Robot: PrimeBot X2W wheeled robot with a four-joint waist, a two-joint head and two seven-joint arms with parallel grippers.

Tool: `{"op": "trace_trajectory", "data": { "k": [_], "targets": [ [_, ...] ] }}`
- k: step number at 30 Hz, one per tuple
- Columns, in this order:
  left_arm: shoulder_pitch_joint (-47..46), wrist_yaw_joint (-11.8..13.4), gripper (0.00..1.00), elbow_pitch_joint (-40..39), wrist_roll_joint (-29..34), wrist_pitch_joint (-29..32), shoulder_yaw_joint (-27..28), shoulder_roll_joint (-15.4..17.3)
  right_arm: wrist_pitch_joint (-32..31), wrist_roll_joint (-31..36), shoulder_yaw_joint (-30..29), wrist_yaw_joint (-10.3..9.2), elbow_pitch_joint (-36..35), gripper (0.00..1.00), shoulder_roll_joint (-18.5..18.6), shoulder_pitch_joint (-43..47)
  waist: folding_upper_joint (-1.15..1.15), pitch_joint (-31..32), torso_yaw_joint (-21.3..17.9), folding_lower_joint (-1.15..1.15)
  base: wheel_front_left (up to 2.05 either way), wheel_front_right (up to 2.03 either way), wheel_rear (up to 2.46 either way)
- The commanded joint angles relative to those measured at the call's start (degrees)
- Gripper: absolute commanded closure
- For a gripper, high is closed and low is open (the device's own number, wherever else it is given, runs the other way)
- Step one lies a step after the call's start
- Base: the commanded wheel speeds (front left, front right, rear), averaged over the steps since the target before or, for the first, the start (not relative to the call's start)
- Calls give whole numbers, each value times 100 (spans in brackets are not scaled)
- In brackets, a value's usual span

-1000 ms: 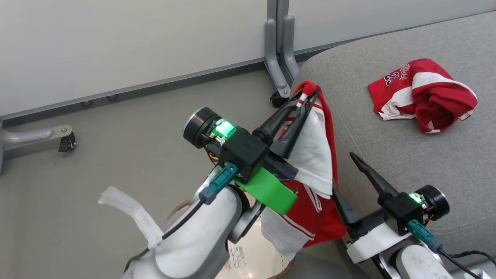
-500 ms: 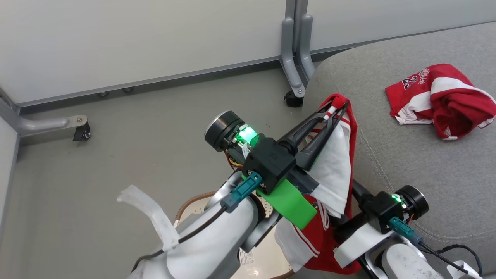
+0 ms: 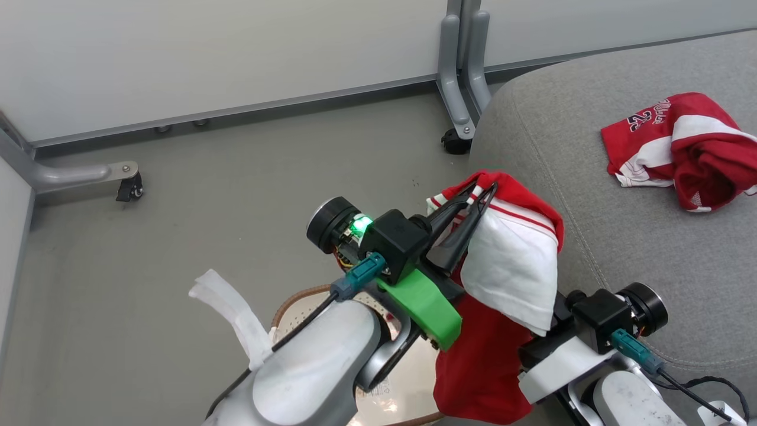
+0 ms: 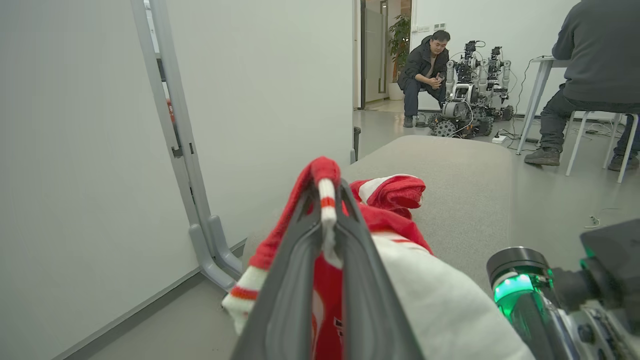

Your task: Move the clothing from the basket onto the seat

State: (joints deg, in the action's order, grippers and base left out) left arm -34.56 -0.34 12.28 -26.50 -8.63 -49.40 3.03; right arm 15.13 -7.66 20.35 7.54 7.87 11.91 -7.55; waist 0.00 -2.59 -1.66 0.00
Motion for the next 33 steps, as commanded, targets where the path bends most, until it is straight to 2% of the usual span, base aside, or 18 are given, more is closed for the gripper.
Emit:
{"op": "trace_trajectory", "data": {
  "k": [1, 3, 4, 21, 25, 33],
  "targets": [
    [77, -55, 100, 13, -87, 27, 6, 31, 3, -39, -18, -10, -32, 100, -7, -2, 0, -25, -20, 0, 0, 0, 0],
    [81, -69, 20, -8, -149, 2, 22, 30, 3, -40, -36, -10, -36, 100, -13, -22, 0, -44, -34, 0, 0, 0, 0],
    [87, -62, 0, -12, -160, -2, 26, 30, 3, -42, -43, -10, -38, 100, -17, -26, 0, -52, -42, 0, 0, 0, 0],
    [67, 29, 0, -58, -188, 182, -48, 138, 3, 64, -471, -9, -182, 100, -174, 84, 0, -216, -335, 0, 0, 0, 0],
    [7, 32, 0, -88, -178, 217, -67, 191, 4, 97, -608, -9, -264, 100, -212, 89, 0, -312, -567, 0, 0, 0, 0],
    [-122, 40, 0, -141, -144, 312, -119, 270, 4, 158, -885, -10, -448, 100, -309, 6, 0, -517, -1335, 0, 0, 0, 0]
  ]
}}
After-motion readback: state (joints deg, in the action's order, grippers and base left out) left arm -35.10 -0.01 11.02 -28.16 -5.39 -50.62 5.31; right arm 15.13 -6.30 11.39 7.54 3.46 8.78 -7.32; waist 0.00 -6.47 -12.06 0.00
